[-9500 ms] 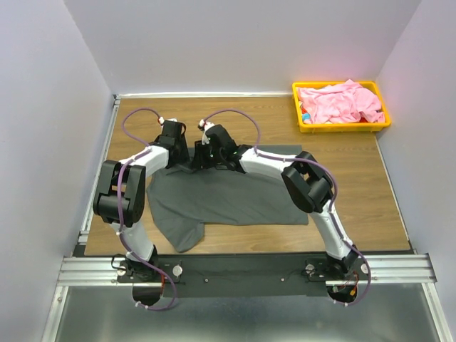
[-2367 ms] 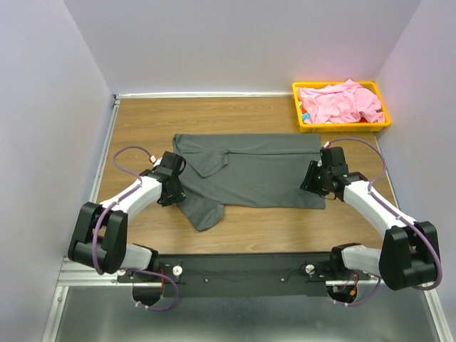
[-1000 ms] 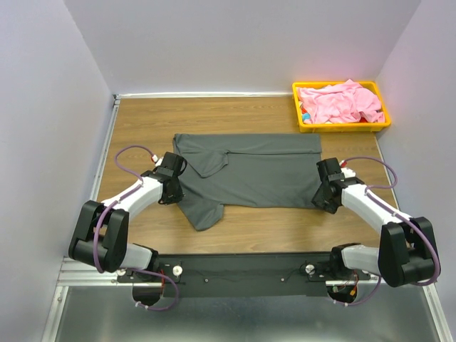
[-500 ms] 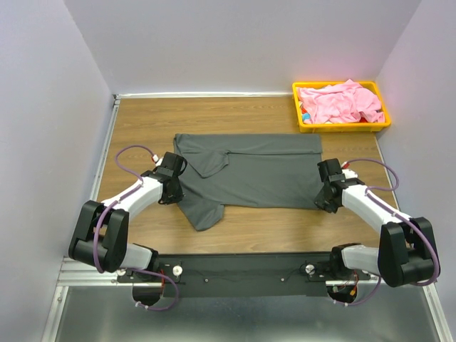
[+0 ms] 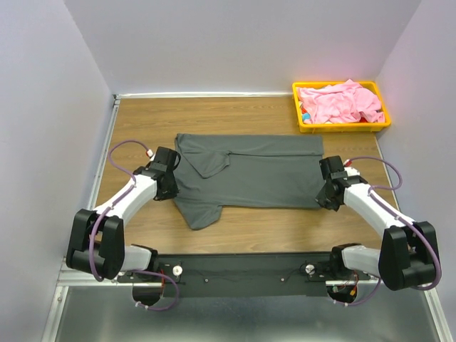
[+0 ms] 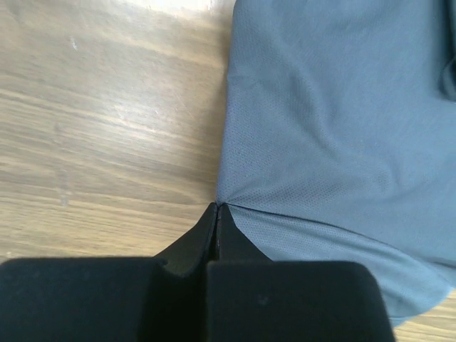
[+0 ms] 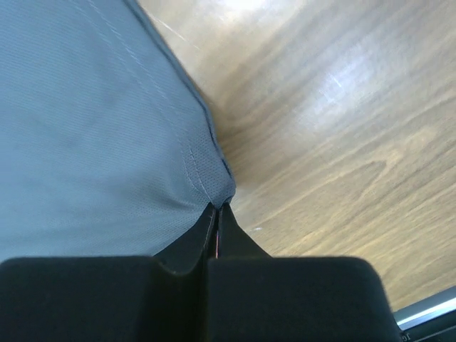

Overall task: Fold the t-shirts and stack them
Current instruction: Fold the tshirt

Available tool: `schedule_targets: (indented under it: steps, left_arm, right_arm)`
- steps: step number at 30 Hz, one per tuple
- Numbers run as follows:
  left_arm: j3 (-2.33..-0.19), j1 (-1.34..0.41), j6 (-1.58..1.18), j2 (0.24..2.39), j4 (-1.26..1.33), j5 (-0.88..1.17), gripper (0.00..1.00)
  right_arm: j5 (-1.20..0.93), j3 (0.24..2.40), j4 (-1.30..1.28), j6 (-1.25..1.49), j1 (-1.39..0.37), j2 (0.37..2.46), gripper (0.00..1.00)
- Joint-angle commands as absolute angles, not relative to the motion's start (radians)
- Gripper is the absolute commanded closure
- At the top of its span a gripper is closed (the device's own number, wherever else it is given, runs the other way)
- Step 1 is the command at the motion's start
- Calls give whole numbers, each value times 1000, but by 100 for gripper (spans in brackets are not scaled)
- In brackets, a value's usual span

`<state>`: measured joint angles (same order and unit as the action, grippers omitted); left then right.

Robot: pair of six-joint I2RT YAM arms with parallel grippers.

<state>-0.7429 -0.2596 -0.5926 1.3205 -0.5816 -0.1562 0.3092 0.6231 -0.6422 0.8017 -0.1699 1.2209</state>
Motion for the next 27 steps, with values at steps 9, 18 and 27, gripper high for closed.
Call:
schedule_targets:
  steps: [9,18,27]
  left_arm:
    - [-922,-241,-529,1371,-647,-78,100]
    - [-1037,-209,-505,1486,-618,-66,100]
    - [-1161,-175,-479,1620,-597,-57,100]
  right_arm:
    - [322,902,-719,655,-163,1353,97]
    - [373,1057,-719,566,-135,1515,98]
    - [345,1166,-693,525,-94,1664,98]
